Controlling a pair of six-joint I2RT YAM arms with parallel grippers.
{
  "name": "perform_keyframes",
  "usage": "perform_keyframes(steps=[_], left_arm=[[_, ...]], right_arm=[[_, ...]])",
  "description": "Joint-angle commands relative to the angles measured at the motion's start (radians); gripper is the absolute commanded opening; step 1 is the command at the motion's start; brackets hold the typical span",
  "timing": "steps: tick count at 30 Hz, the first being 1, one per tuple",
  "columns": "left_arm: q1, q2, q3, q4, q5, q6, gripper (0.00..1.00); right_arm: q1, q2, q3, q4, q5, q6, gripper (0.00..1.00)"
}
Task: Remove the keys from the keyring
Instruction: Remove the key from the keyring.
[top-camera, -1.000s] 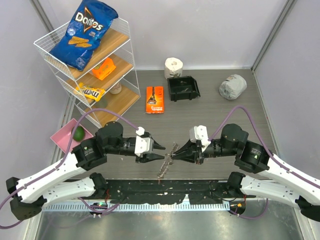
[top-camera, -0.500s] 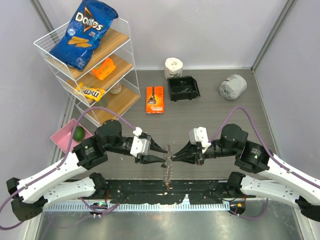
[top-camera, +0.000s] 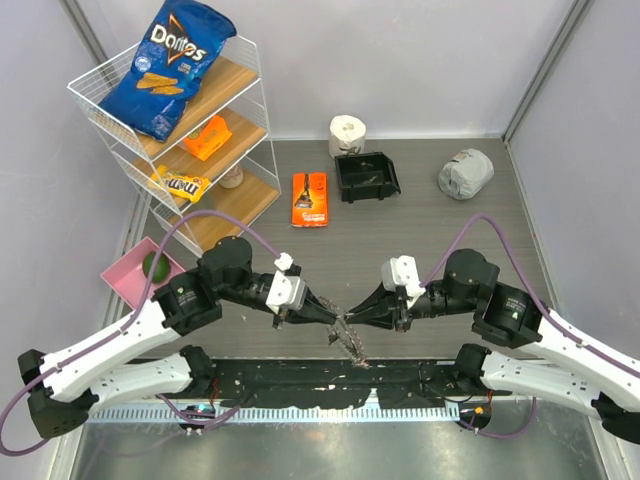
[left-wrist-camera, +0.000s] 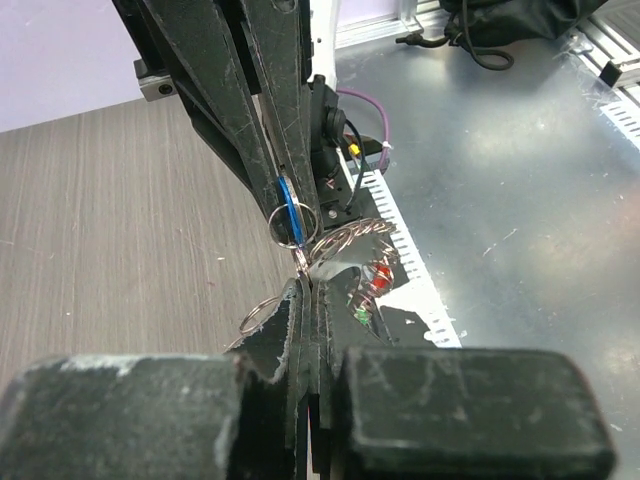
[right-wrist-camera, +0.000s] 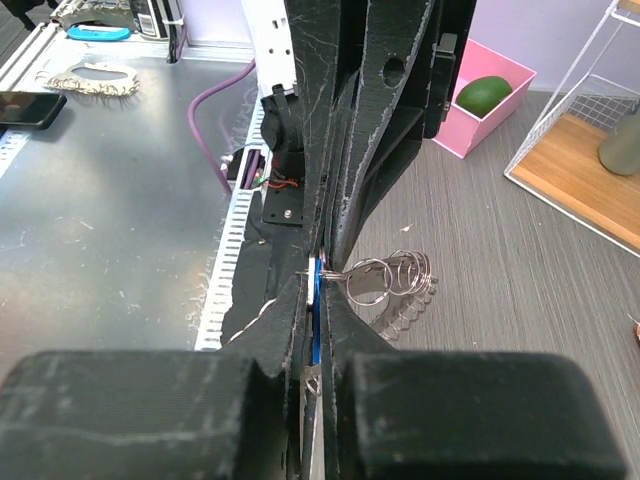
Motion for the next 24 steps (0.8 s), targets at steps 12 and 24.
perform_keyframes(steps=[12,24], left_arm=[[0.004,-0.014,0.049,-0.028,0.044,-0.006,0.0],[0.004,0.026,0.061,-0.028,0.015,-0.061,0.0]], right_arm=[[0.006,-0.072,0.0,-0.037,0.071,-0.038,0.05],[0.006,-0.057,0.017,-0.043,0.058,-0.044,0.05]])
